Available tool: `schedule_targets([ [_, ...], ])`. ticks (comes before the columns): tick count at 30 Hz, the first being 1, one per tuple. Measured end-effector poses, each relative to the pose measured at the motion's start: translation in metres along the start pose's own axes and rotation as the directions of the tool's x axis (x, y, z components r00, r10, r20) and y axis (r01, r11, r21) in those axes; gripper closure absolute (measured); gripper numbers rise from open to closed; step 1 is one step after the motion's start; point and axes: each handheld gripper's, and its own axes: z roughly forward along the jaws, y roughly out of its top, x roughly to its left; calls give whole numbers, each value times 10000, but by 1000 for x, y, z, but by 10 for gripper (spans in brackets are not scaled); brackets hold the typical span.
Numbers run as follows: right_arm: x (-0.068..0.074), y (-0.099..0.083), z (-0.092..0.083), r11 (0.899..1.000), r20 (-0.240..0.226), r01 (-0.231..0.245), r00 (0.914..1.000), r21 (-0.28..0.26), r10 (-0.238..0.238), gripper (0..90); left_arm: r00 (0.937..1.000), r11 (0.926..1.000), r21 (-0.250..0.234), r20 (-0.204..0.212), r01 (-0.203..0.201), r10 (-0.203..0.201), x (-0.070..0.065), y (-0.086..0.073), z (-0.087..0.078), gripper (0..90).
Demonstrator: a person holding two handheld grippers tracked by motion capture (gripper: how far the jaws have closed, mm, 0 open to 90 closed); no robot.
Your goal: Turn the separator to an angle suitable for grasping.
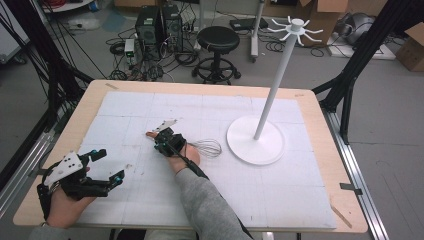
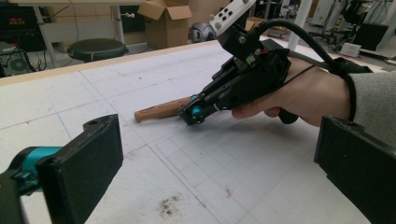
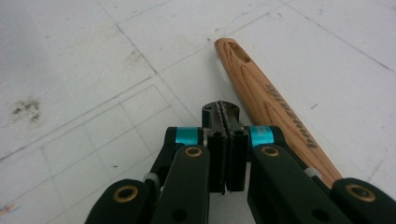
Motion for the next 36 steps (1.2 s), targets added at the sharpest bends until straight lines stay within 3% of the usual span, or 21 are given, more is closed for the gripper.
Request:
schedule_targets([
  [7,-6,13,-28,9977,-964,163,9951,-657,-226,900,10000,10000,4,-2,14,-14,0,0,0,17],
  [15,-40,21,-65,9949,-1684,272,9848,-975,-434,876,10000,10000,23,20,33,-33,0,0,0,18],
  [20,-54,21,-78,9929,-1688,636,9824,-1002,-799,781,10000,10000,42,41,36,-36,0,0,0,18],
  [21,-61,21,-83,9899,-1708,844,9799,-1138,-1032,705,10000,10000,57,58,54,-54,0,-1,0,17],
  [24,-68,21,-87,9881,-1894,937,9750,-1223,-1159,594,10000,10000,43,59,51,-51,0,-1,0,17],
  [26,-70,22,-89,9871,-1981,1003,9723,-1247,-1238,564,10000,10000,26,56,53,-53,0,-1,0,18],
  [27,-75,22,-92,9854,-2269,1138,9637,-1264,-1404,501,10000,10000,53,56,75,-75,0,-1,0,17],
  [29,-79,24,-94,9830,-2414,1410,9561,-1174,-1659,413,10000,10000,55,62,77,-78,0,-1,1,17],
  [32,-82,26,-97,9786,-2581,1715,9461,-1138,-1958,351,10000,10000,52,70,48,-49,0,-1,0,17],
  [34,-83,26,-99,9788,-2620,1710,9451,-1128,-1953,321,10000,10000,56,66,52,-52,0,-1,0,17],
  [36,-89,26,-103,9773,-2670,1618,9440,-1368,-1936,219,10000,10000,56,60,56,-56,0,-1,0,17],
])
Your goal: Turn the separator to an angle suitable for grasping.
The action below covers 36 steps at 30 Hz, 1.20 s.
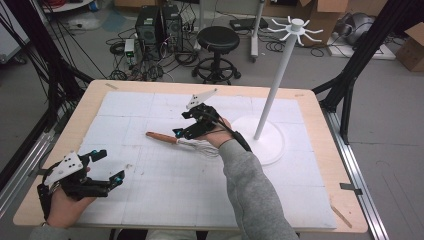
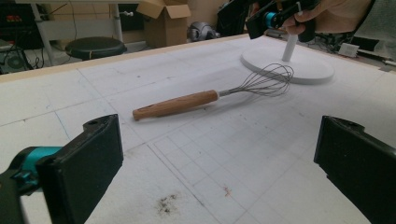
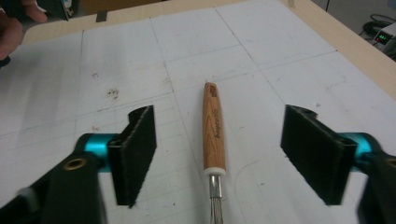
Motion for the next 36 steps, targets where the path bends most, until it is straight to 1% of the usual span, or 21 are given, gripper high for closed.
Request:
schedule_targets([
  [1,-2,0,-1,10000,20,-8,10000,-88,8,172,10000,10000,8,4,-1,1,0,0,0,17],
  [2,-4,-1,-2,9998,-55,-63,10000,-199,62,172,10000,10000,8,4,-1,1,0,0,0,18],
  [3,-6,-2,-3,9995,-132,-205,9997,-232,202,107,10000,10000,0,7,3,-3,0,0,0,18],
  [5,-8,-2,-2,9998,-388,-131,9992,-159,125,29,10000,10000,3,-5,16,-16,0,0,0,17],
  [7,-9,-2,-1,9998,-553,-191,9983,106,197,18,10000,10000,-7,1,35,-35,0,0,1,17],
  [8,-9,-1,0,9998,-545,-27,9985,196,38,18,10000,10000,-18,1,41,-41,0,0,1,17],
  [9,-8,-1,-1,9996,-488,118,9988,242,-106,18,10000,10000,-15,4,38,-38,0,0,0,17],
  [12,-9,1,0,9997,-560,121,9984,215,-108,18,10000,10000,-5,8,38,-38,0,0,1,17],
  [17,-12,3,4,9955,-770,68,9970,941,5,18,10000,10000,5,29,34,-34,0,0,1,17],
  [18,-13,7,7,9898,-881,253,9960,1401,-130,19,10000,10000,-7,35,55,-55,0,0,1,18],
  [22,-14,12,12,9853,-1002,326,9948,1679,-158,19,10000,10000,3,58,44,-44,0,0,1,18],
  [23,-14,15,16,9774,-1168,314,9931,2092,-69,19,10000,10000,-18,66,67,-67,0,0,1,18],
  [24,-14,15,16,9774,-1168,314,9931,2092,-69,19,10000,10000,-18,66,67,-67,0,0,1,17],
  [25,-14,17,19,9751,-1293,588,9911,2140,-314,19,10000,10000,-11,72,54,-54,0,0,1,18],
  [27,-14,19,23,9747,-1451,628,9889,2145,-318,19,10000,10000,5,71,49,-49,0,0,1,17],
  [29,-14,21,27,9671,-1552,601,9876,2472,-217,19,10000,10000,10,74,48,-48,1,0,1,17],
  [30,-14,21,27,9671,-1552,601,9876,2472,-217,19,10000,10000,10,74,48,-48,1,0,1,18],
  [31,-14,24,32,9575,-1592,809,9865,2770,-373,19,10000,10000,-8,80,59,-59,0,0,1,17],
  [34,-16,26,35,9530,-1582,760,9869,2933,-300,19,9999,10000,0,81,65,-65,1,-1,1,18],
  [35,-19,26,39,9456,-1597,749,9869,3167,-247,20,9999,10000,17,78,68,-69,1,-1,1,18],
  [36,-19,26,40,9343,-1506,623,9886,3511,-93,20,9999,10000,22,96,92,-93,1,-1,1,18],
])
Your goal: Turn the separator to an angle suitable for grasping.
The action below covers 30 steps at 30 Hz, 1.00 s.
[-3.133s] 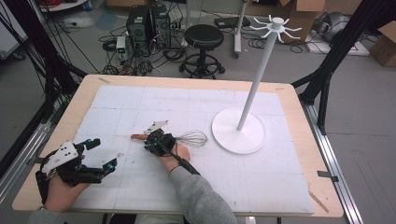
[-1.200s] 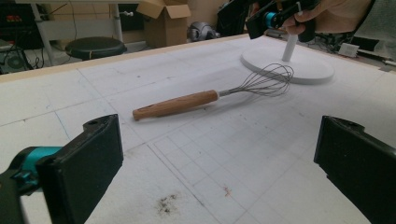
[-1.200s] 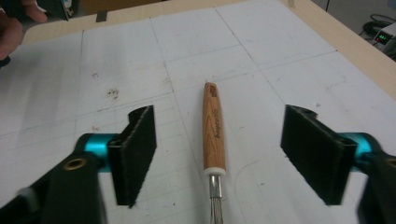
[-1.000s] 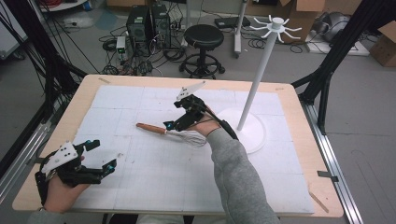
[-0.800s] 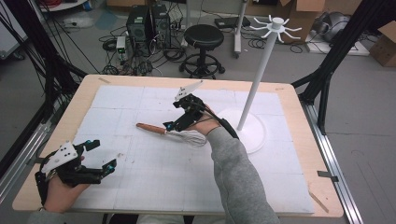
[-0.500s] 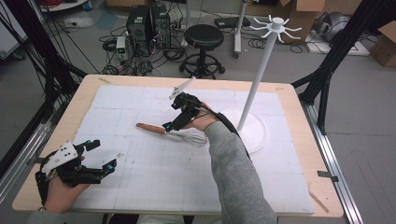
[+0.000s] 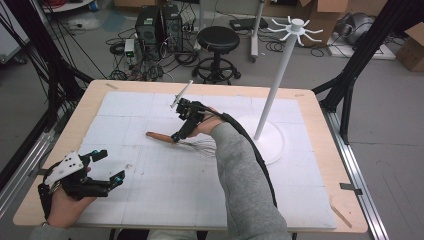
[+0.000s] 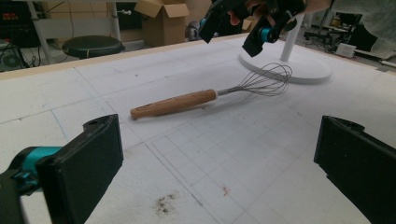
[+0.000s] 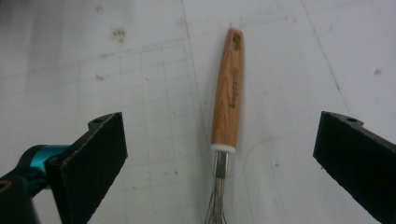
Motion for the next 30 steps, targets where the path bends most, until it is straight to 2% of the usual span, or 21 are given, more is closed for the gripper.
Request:
schedule_targets([
  [3,-4,-1,7,9977,119,-312,9995,603,305,24,10000,10000,-5,11,-9,9,0,0,0,17],
  [5,-5,-2,9,9974,110,-328,9994,649,321,25,10000,10000,-11,21,-10,10,0,0,0,17],
  [7,-7,-4,16,9938,70,-350,9994,1058,345,52,10000,10000,-7,25,5,-5,0,0,0,18],
  [10,-8,-5,22,9900,-35,-394,9992,1353,403,96,10000,10000,7,26,-1,1,0,0,0,17],
  [11,-9,-5,24,9893,-74,-379,9992,1407,394,145,10000,10000,6,17,-4,4,0,0,0,18],
  [12,-9,-5,24,9893,-74,-379,9992,1407,394,145,10000,10000,6,17,-4,4,0,0,0,18],
  [13,-8,-5,26,9885,-281,-402,9986,1458,447,161,10000,10000,15,23,-14,14,0,0,0,18],
  [16,-9,-5,28,9869,-262,-502,9982,1536,549,197,10000,10000,-3,13,7,-7,0,0,1,17],
  [18,-9,-5,30,9867,-320,-396,9985,1574,452,220,10000,10000,4,14,6,-6,0,0,1,17],
  [19,-10,-5,32,9847,-262,-508,9981,1664,559,263,10000,10000,0,17,7,-7,0,0,0,18],
  [24,-11,-6,37,9790,-348,-600,9971,1947,680,344,10000,10000,7,6,7,-7,1,0,0,17],
  [30,-11,-4,42,9791,-220,-513,9981,1970,567,363,10000,10000,-3,25,17,-17,0,0,0,17],
])
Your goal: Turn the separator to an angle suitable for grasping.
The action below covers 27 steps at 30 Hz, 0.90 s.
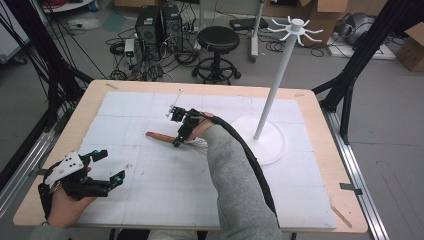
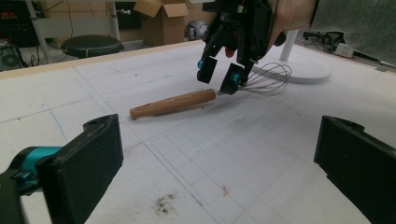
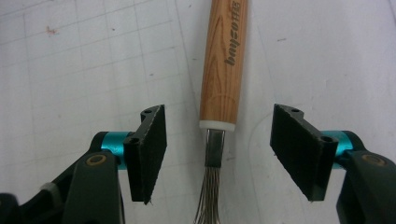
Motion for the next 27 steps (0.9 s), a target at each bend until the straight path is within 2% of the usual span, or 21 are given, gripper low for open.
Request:
schedule_targets([
  [15,-3,7,11,9999,-73,105,9999,-17,-105,438,10000,10000,-5,-34,-33,33,0,0,-1,18],
  [27,0,14,22,9983,-320,441,9986,386,-429,521,10000,10000,-10,-48,-37,37,1,0,-1,18],
])
